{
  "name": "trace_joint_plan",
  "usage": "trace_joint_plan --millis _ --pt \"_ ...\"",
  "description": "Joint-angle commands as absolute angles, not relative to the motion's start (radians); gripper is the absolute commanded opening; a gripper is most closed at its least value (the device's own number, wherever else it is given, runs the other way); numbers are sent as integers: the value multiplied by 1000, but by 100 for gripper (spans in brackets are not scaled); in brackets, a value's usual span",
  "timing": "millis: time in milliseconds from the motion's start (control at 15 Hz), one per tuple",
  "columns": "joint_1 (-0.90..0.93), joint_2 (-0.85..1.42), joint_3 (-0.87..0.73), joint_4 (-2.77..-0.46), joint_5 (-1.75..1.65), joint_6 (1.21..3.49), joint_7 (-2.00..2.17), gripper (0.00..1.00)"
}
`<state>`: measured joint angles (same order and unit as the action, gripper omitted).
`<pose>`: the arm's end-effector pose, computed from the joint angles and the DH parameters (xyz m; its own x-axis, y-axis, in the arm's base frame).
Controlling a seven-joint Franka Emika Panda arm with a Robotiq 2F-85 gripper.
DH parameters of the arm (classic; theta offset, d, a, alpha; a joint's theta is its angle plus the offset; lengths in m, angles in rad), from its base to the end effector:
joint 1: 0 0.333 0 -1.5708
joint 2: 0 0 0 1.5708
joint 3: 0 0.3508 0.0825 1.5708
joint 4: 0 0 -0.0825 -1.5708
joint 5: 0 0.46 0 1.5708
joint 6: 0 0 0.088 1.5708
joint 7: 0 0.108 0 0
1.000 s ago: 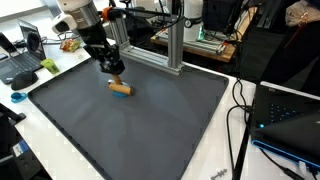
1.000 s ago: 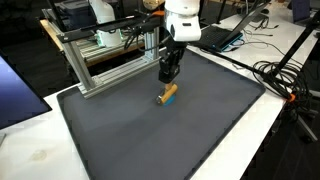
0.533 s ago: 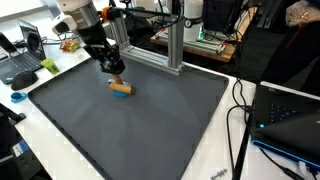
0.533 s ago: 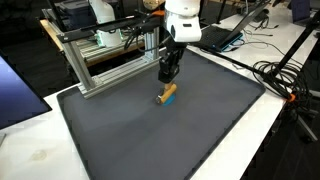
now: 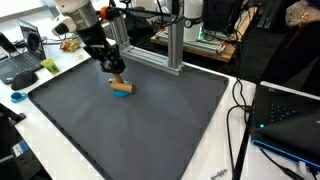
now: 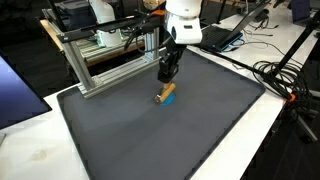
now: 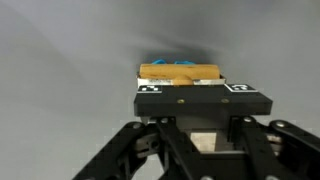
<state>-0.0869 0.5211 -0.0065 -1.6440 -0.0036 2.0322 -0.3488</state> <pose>0.7432 -0.0693 0.2883 0.9585 0.2554 -0.1267 0.2524 -0.9668 -0.0394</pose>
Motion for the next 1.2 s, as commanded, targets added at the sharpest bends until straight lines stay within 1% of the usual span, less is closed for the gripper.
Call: trace_joint_plan --millis 0,1133 --pt "-104 579 6 -1645 0 1969 -368 22" --pt "-73 583 -11 -1623 -20 2066 -204 22"
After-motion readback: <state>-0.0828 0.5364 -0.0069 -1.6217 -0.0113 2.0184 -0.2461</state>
